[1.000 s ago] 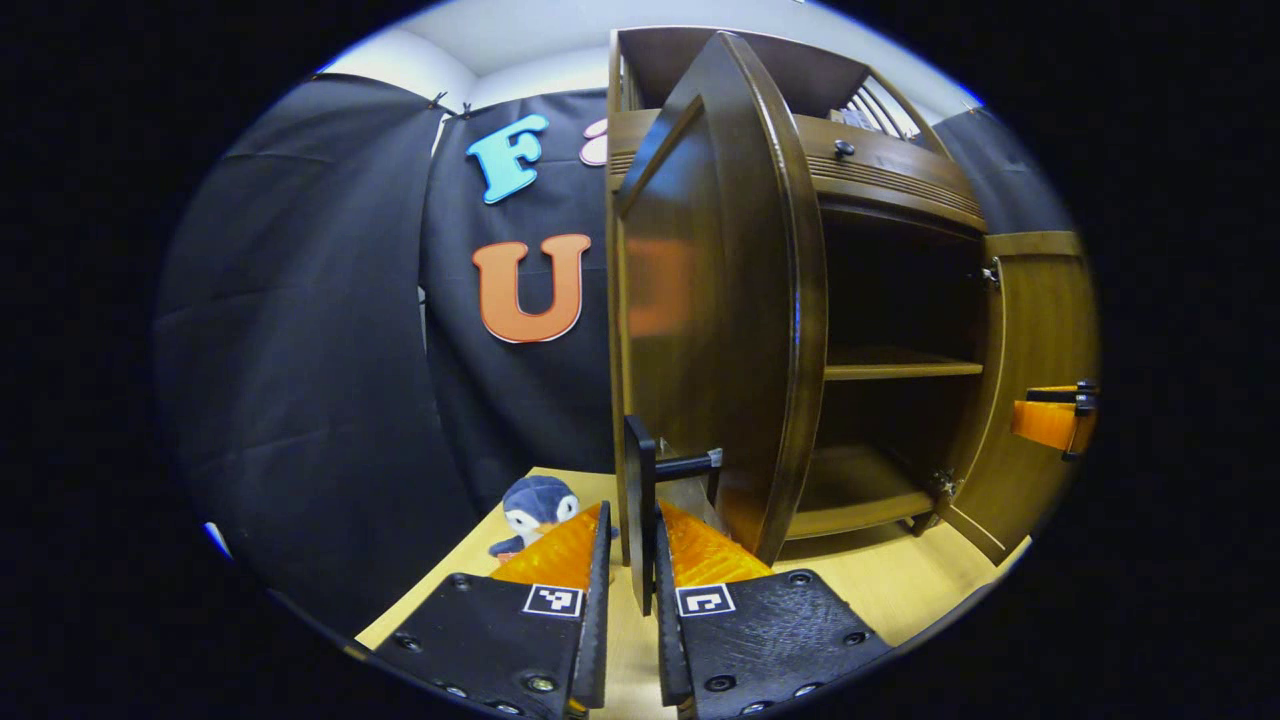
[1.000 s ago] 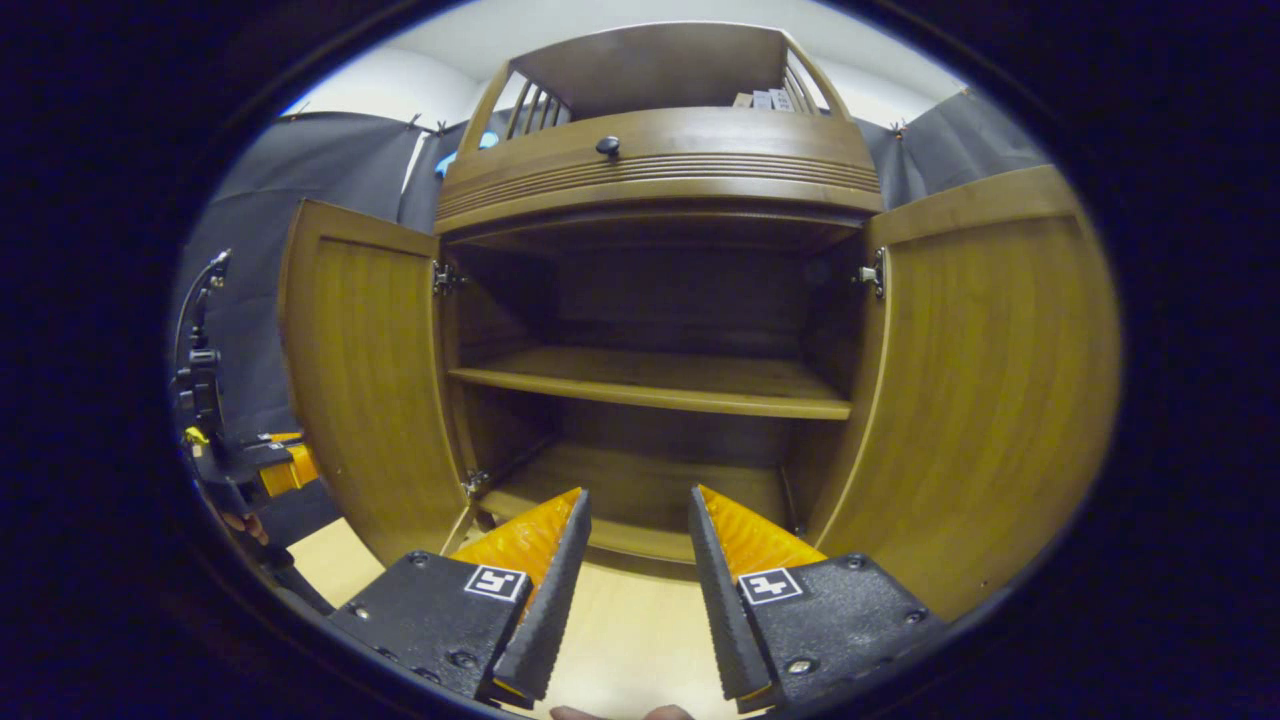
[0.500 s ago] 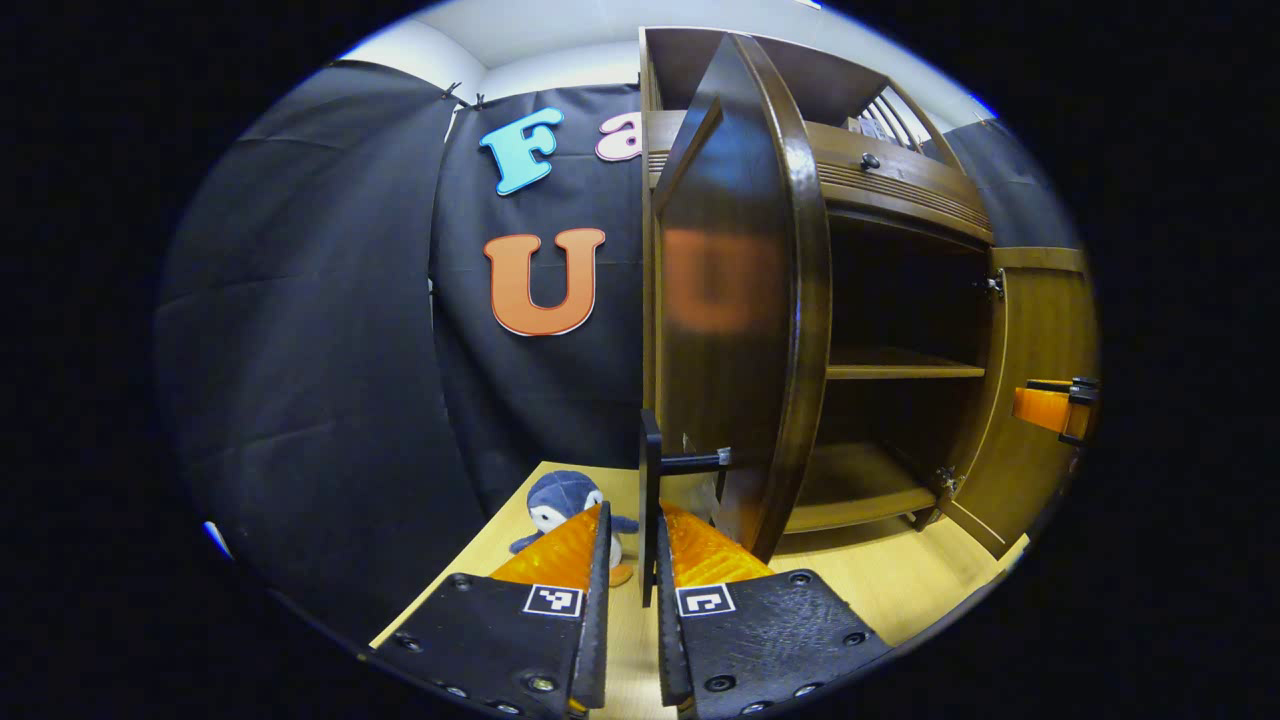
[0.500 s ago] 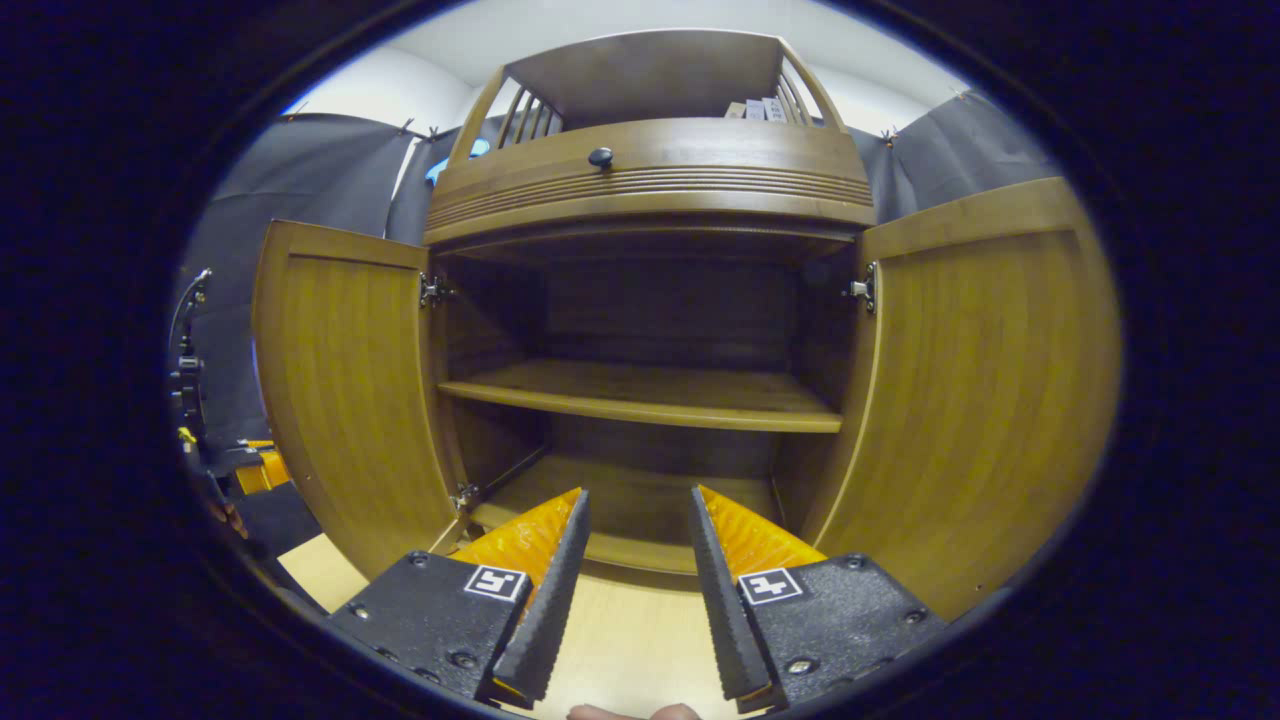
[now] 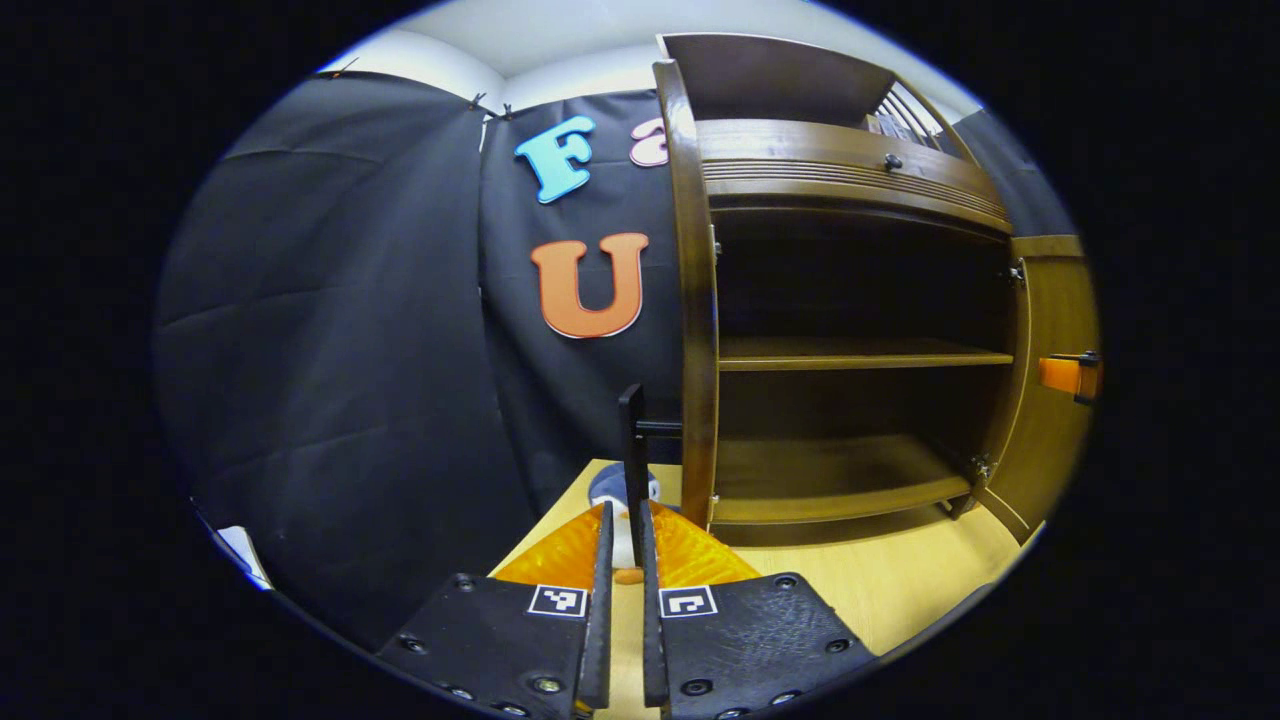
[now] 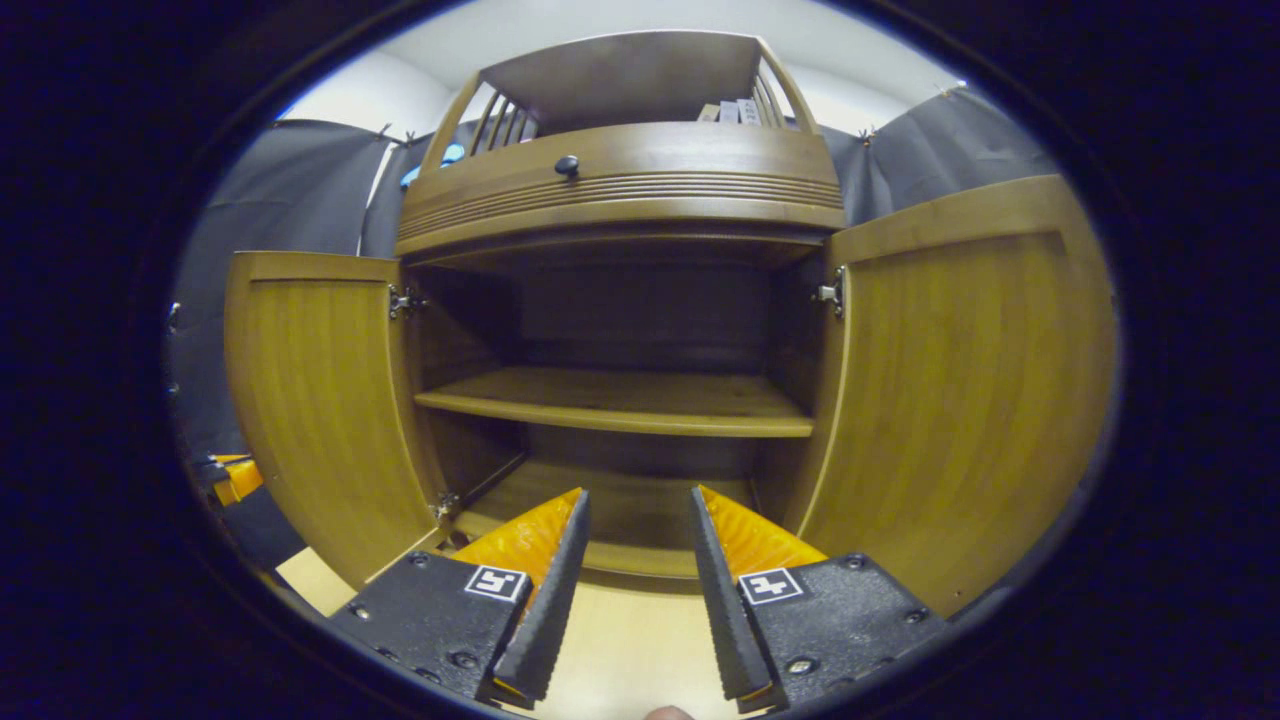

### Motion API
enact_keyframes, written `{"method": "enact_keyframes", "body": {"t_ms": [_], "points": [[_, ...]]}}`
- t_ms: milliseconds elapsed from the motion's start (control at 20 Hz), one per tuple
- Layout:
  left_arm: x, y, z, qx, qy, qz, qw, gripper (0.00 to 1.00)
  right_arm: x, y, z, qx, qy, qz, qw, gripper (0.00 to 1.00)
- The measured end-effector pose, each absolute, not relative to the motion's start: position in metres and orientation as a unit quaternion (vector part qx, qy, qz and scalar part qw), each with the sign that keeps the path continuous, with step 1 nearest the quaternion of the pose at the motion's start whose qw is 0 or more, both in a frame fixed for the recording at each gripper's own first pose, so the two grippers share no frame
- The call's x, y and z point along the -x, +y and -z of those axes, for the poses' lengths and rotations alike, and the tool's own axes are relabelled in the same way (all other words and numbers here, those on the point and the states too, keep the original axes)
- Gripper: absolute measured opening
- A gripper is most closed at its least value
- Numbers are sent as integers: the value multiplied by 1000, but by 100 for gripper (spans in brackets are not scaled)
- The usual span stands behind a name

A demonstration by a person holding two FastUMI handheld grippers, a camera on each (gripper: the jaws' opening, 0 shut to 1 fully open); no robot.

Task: Open the right door of the double-door shoe cabinet with the right hand, and open the left door with the left hand.

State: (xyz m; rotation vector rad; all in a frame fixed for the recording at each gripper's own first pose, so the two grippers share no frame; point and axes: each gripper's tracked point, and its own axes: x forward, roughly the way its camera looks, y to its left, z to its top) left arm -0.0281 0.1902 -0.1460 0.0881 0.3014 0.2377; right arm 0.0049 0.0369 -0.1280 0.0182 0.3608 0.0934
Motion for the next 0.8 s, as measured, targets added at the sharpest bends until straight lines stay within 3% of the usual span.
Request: {"method": "enact_keyframes", "body": {"t_ms": [100, 350, 450, 700, 800], "points": [[33, 193, 138, -40, 142, -135, 980, 12, -5, 33, 126, -10, 179, -41, 983, 75], [29, 140, 121, -57, 115, -94, 987, 14, 0, 29, 124, -10, 176, -38, 984, 72], [20, 115, 114, -64, 106, -69, 990, 38, 2, 25, 121, -9, 172, -34, 984, 77], [0, 45, 100, -53, 94, -3, 994, 47, 4, 19, 108, -10, 160, -27, 987, 77], [-7, 20, 102, -49, 91, 25, 994, 66, 6, 18, 98, -14, 141, -28, 990, 83]]}}
